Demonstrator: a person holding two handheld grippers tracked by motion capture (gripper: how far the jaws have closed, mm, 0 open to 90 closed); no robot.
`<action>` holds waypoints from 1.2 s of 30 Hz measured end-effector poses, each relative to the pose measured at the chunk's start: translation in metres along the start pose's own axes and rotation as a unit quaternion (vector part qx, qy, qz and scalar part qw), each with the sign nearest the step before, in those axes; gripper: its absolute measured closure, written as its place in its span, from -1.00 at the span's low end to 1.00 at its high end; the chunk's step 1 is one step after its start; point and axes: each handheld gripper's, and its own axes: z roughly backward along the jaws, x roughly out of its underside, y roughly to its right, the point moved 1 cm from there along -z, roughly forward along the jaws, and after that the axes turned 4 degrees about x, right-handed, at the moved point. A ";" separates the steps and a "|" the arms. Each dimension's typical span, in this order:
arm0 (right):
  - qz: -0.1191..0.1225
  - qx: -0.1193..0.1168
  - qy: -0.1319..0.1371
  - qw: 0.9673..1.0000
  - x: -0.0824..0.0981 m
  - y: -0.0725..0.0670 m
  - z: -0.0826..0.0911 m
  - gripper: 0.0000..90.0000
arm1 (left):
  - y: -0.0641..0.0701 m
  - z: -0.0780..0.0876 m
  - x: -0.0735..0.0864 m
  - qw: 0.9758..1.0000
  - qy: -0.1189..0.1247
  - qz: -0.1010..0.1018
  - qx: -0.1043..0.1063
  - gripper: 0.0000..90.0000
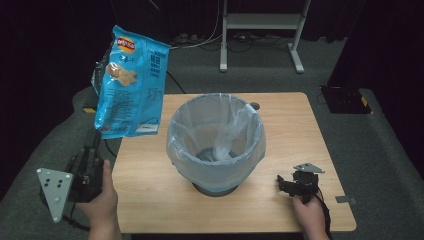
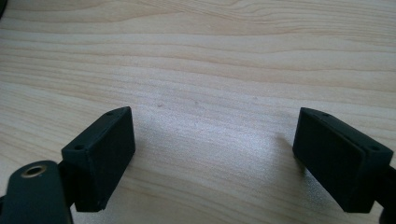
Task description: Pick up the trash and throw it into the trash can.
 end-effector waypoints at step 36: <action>0.002 -0.001 0.001 1.000 0.000 0.000 0.000 -0.71 | 0.106 -0.057 0.003 0.992 -0.005 0.024 0.128 0.99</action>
